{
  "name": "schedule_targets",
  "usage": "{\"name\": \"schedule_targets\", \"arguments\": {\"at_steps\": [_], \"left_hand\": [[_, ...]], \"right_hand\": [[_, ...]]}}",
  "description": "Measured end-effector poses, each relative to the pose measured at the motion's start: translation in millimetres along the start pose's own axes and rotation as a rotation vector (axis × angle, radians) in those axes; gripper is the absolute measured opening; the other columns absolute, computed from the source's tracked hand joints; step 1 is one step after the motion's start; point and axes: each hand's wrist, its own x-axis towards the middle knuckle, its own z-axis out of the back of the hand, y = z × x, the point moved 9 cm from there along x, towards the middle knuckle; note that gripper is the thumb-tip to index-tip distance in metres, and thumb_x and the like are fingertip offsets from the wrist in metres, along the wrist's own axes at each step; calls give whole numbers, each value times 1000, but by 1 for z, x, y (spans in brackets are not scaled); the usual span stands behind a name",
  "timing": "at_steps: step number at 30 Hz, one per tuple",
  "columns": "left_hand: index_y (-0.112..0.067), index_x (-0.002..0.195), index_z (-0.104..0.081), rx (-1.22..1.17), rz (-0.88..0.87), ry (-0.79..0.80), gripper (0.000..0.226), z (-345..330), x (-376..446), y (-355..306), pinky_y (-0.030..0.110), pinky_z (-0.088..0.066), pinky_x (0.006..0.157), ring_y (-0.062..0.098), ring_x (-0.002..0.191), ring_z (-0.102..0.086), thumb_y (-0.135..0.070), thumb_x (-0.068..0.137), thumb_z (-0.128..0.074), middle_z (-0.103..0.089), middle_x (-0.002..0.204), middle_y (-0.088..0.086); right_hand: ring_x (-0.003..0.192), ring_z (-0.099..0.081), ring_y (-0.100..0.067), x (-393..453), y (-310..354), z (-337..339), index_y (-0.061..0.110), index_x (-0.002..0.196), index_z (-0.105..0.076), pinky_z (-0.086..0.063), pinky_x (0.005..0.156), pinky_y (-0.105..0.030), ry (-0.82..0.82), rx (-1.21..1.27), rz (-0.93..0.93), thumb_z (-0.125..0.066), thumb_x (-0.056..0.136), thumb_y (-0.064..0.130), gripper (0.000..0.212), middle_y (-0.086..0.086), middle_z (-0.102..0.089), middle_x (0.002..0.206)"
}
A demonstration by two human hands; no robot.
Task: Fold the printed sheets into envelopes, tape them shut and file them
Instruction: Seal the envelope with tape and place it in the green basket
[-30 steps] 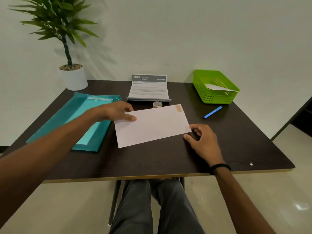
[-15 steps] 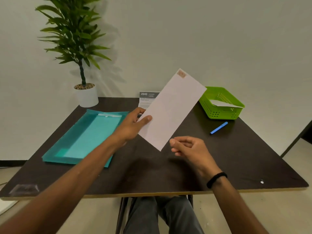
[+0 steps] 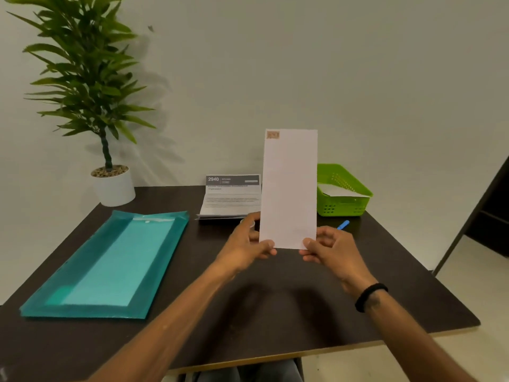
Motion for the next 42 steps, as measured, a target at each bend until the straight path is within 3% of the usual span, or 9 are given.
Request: {"name": "schedule_targets", "arguments": {"at_steps": [3,7,11,17,21,24,26,32,42], "left_hand": [[-23,146,-45,32,9,-6,66,-19,20,-6,29,-62,80,22,86,-78,-5,90,-77,-79,95,10],[-31,144,-45,110,-39,0,68,-53,56,-18,42,-59,97,12,87,-77,-11,88,-80,-80,87,1],[-29,139,-50,167,-70,-1,61,-88,90,-29,40,-60,92,10,84,-76,-12,88,-79,-79,84,-2],[-13,112,-73,148,-36,4,22,-119,126,-32,33,-64,85,13,81,-77,-10,91,-78,-79,83,5],[-8,107,-73,44,13,-10,20,-125,151,-31,30,-63,79,17,79,-76,-5,88,-79,-78,83,11],[-8,103,-75,-46,63,-56,20,-123,168,-29,26,-62,74,17,80,-76,-3,85,-81,-78,91,15],[-10,100,-78,-68,71,-85,21,-120,178,-29,29,-63,81,20,87,-77,-3,81,-84,-78,94,12],[-9,99,-78,-68,40,-115,12,-118,190,-30,24,-62,78,15,80,-76,-8,88,-81,-79,87,10],[-7,101,-80,-70,-65,-77,12,-140,173,-27,32,-64,84,22,82,-78,-6,89,-79,-78,86,12]], "right_hand": [[84,-80,-22,14,10,39,6,116,-68,-64,74,-29,-7,-103,12,-70,98,4,18,-12,-79,98],[78,-79,-20,32,25,88,5,114,-66,-64,68,-22,-59,-143,1,-68,98,-1,17,-18,-77,100],[79,-79,-21,54,23,129,4,120,-65,-64,66,-23,-92,-157,-69,-70,96,-1,25,-16,-77,101],[86,-78,-29,88,18,165,5,128,-62,-66,69,-30,-149,-79,-137,-72,93,-4,37,-21,-76,104],[84,-74,-33,111,16,177,-6,123,-62,-65,72,-33,-200,33,-127,-74,90,-10,35,-33,-71,111],[88,-73,-30,128,21,178,-14,115,-64,-64,74,-25,-211,54,-74,-78,84,-11,34,-29,-71,110],[85,-72,-27,139,22,178,-16,113,-66,-64,76,-24,-219,36,-48,-81,82,-11,35,-26,-71,105],[91,-75,-31,161,21,188,3,88,-77,-60,98,-46,-339,-141,32,-86,78,-5,15,-22,-76,96],[95,-75,-25,131,19,208,12,88,-81,-59,94,-40,-351,-291,46,-89,77,4,16,-9,-79,96]]}}
